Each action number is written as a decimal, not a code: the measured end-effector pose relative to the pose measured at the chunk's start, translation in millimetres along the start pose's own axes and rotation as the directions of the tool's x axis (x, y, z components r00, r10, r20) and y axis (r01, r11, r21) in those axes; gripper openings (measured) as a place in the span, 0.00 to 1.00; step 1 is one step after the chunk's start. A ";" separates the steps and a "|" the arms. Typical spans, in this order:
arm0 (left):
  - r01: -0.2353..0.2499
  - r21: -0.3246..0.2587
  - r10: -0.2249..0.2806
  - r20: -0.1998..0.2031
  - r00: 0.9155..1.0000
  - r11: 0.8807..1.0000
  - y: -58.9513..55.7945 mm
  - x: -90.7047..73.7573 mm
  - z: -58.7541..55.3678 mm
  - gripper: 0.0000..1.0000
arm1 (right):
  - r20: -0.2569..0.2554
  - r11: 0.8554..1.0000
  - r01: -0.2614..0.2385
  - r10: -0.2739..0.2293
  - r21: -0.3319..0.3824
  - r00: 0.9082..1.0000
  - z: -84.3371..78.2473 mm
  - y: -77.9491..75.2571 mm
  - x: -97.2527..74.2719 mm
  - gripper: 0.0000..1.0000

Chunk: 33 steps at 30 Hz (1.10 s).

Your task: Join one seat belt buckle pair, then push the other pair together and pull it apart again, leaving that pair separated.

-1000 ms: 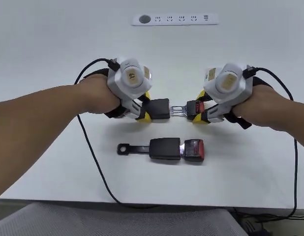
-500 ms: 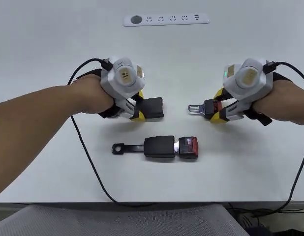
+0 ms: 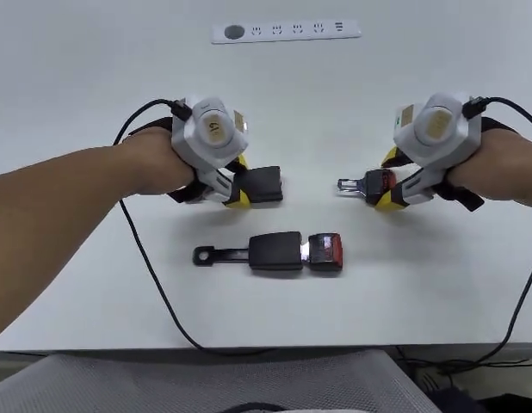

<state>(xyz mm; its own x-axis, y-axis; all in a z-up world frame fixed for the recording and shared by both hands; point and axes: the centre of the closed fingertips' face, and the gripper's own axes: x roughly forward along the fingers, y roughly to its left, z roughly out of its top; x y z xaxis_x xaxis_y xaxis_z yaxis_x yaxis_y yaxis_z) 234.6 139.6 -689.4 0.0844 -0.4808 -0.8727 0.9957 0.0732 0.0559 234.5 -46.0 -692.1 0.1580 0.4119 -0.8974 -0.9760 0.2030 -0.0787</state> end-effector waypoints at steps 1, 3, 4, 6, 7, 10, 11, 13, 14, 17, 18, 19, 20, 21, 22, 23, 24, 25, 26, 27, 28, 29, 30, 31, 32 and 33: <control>-0.002 0.016 0.002 0.008 1.000 1.000 1.0 -0.2 -0.4 0.36 | -0.002 1.000 0.009 -0.009 -0.010 1.000 0.8 0.2 -0.5 0.43; 0.004 0.019 -0.004 0.014 1.000 1.000 -2.8 -1.0 -1.5 0.36 | -0.009 0.998 0.049 -0.049 -0.034 0.999 3.2 -0.1 -2.8 0.44; -0.005 0.024 0.004 0.019 1.000 1.000 -2.0 -3.0 -2.1 0.37 | 0.009 0.999 0.051 -0.051 -0.017 0.999 5.4 3.5 -4.8 0.45; -0.024 0.013 0.023 0.030 0.999 1.000 1.8 -7.7 -2.2 0.38 | 0.035 0.998 0.062 -0.062 0.014 0.997 10.0 3.5 -8.4 0.47; -0.037 0.001 0.037 0.040 0.999 0.999 3.7 -11.9 -1.2 0.39 | 0.035 0.997 0.076 -0.077 0.027 0.996 9.8 3.2 -11.0 0.48; -0.066 -0.015 0.067 0.054 0.996 0.998 3.5 -22.2 2.4 0.43 | 0.037 0.993 0.108 -0.110 0.045 0.993 8.7 0.9 -13.2 0.55; -0.086 -0.024 0.087 0.062 0.994 0.996 3.7 -26.9 3.2 0.44 | 0.045 0.991 0.118 -0.121 0.068 0.992 9.7 2.2 -13.7 0.56; -0.113 -0.053 0.117 0.077 0.990 0.992 2.2 -32.8 1.9 0.46 | 0.087 0.986 0.121 -0.131 0.117 0.987 17.1 9.2 -21.9 0.59; -0.121 -0.069 0.127 0.083 0.988 0.990 0.5 -35.6 1.7 0.47 | 0.097 0.984 0.123 -0.136 0.127 0.986 18.5 10.4 -24.6 0.60; -0.147 -0.139 0.164 0.119 0.979 0.979 -9.7 -48.2 2.3 0.51 | 0.122 0.981 0.130 -0.148 0.144 0.981 21.7 24.0 -32.1 0.63; -0.153 -0.150 0.172 0.123 0.977 0.977 -12.0 -51.6 1.5 0.51 | 0.125 0.980 0.132 -0.151 0.146 0.981 23.5 26.8 -36.8 0.64; -0.161 -0.185 0.187 0.137 0.973 0.970 -16.5 -57.0 2.3 0.52 | 0.130 0.979 0.138 -0.159 0.152 0.979 24.1 29.1 -39.0 0.66; -0.165 -0.204 0.196 0.140 0.971 0.965 -18.8 -60.0 1.5 0.54 | 0.140 0.976 0.142 -0.166 0.163 0.976 22.6 31.4 -38.8 0.67; -0.173 -0.205 0.207 0.154 0.966 0.963 -22.3 -64.9 1.2 0.55 | 0.145 0.975 0.140 -0.166 0.173 0.975 22.7 34.5 -40.2 0.67; -0.174 -0.198 0.209 0.173 0.963 0.965 -26.5 -68.9 2.9 0.55 | 0.156 0.972 0.146 -0.176 0.186 0.972 25.4 40.9 -44.3 0.67; -0.167 -0.200 0.205 0.189 0.960 0.966 -31.3 -72.4 4.7 0.55 | 0.166 0.969 0.151 -0.184 0.194 0.969 26.9 43.0 -46.3 0.67; -0.166 -0.209 0.208 0.199 0.958 0.964 -35.2 -75.7 2.3 0.55 | 0.176 0.967 0.144 -0.183 0.212 0.967 27.7 48.5 -49.5 0.67; -0.170 -0.212 0.213 0.199 0.957 0.962 -36.3 -76.9 -1.5 0.57 | 0.178 0.965 0.140 -0.182 0.222 0.967 27.7 51.8 -50.5 0.67; -0.175 -0.217 0.219 0.200 0.955 0.960 -38.8 -79.2 -3.2 0.60 | 0.180 0.963 0.140 -0.184 0.232 0.966 28.6 54.9 -52.6 0.68; -0.181 -0.232 0.229 0.203 0.952 0.956 -43.3 -85.4 -2.9 0.63 | 0.188 0.960 0.144 -0.192 0.241 0.963 28.6 58.0 -53.6 0.69; -0.182 -0.246 0.234 0.205 0.950 0.952 -46.0 -87.9 -4.3 0.65 | 0.193 0.959 0.145 -0.194 0.242 0.962 27.5 59.2 -52.7 0.71; -0.186 -0.257 0.242 0.207 0.948 0.948 -47.0 -89.2 -7.5 0.67 | 0.196 0.957 0.147 -0.198 0.250 0.960 26.8 63.0 -53.7 0.72; -0.189 -0.284 0.254 0.210 0.944 0.940 -50.4 -91.7 -11.0 0.70 | 0.199 0.956 0.146 -0.200 0.256 0.959 26.7 65.8 -55.1 0.73; -0.189 -0.288 0.255 0.213 0.943 0.939 -55.3 -94.1 -10.4 0.72 | 0.203 0.952 0.150 -0.207 0.266 0.957 26.1 69.5 -57.0 0.75; -0.187 -0.292 0.256 0.218 0.942 0.938 -60.2 -97.0 -13.6 0.73 | 0.208 0.950 0.151 -0.212 0.273 0.955 25.8 72.1 -58.6 0.76; -0.196 -0.300 0.268 0.218 0.938 0.933 -60.7 -99.0 -17.7 0.76 | 0.214 0.946 0.149 -0.215 0.286 0.953 25.1 74.7 -60.0 0.77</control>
<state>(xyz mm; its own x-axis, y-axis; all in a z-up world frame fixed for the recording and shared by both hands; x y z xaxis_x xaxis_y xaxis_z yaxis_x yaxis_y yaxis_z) 165.2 198.2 -615.0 0.3538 -0.6223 -0.6982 0.9017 0.4252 0.0779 155.9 -33.2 -633.2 0.3925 0.5386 -0.7455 -0.8572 0.5081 -0.0842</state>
